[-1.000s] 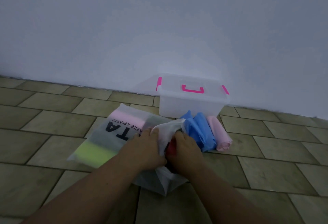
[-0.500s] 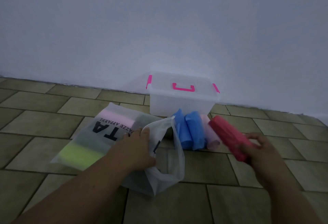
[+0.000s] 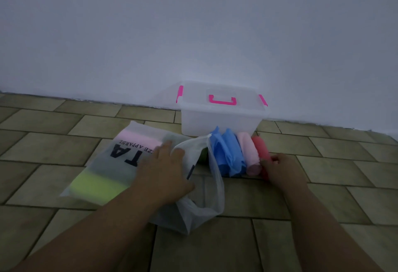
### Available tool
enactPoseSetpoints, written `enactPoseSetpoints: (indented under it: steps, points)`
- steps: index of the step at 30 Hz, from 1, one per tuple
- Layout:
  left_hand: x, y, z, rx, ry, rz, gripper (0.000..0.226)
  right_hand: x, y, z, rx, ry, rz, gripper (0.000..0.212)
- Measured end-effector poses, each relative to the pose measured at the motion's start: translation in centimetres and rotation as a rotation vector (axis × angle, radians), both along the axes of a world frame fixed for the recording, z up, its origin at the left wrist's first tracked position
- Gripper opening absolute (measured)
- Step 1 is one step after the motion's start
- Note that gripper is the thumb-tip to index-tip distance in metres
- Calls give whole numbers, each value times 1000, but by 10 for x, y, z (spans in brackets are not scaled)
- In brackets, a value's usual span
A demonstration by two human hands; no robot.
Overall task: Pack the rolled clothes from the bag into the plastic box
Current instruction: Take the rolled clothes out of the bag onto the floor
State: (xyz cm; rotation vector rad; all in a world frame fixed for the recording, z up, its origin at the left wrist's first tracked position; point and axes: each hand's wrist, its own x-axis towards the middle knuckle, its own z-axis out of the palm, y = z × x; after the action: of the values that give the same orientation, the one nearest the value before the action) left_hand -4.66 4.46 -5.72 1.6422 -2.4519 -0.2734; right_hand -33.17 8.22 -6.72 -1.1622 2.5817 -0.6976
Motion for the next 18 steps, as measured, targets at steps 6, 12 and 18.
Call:
enactPoseSetpoints:
  steps: [6, 12, 18]
  points:
    - [-32, -62, 21, 75, 35, -61, 97, 88, 10, 35, -327, 20, 531, 5]
    - [-37, -91, 35, 285, -196, -172, 72, 137, -1, 24, 20, -10, 816, 20]
    - [-20, -87, 41, 307, -197, -209, 74, 138, -24, 5, 4, 56, 755, 29]
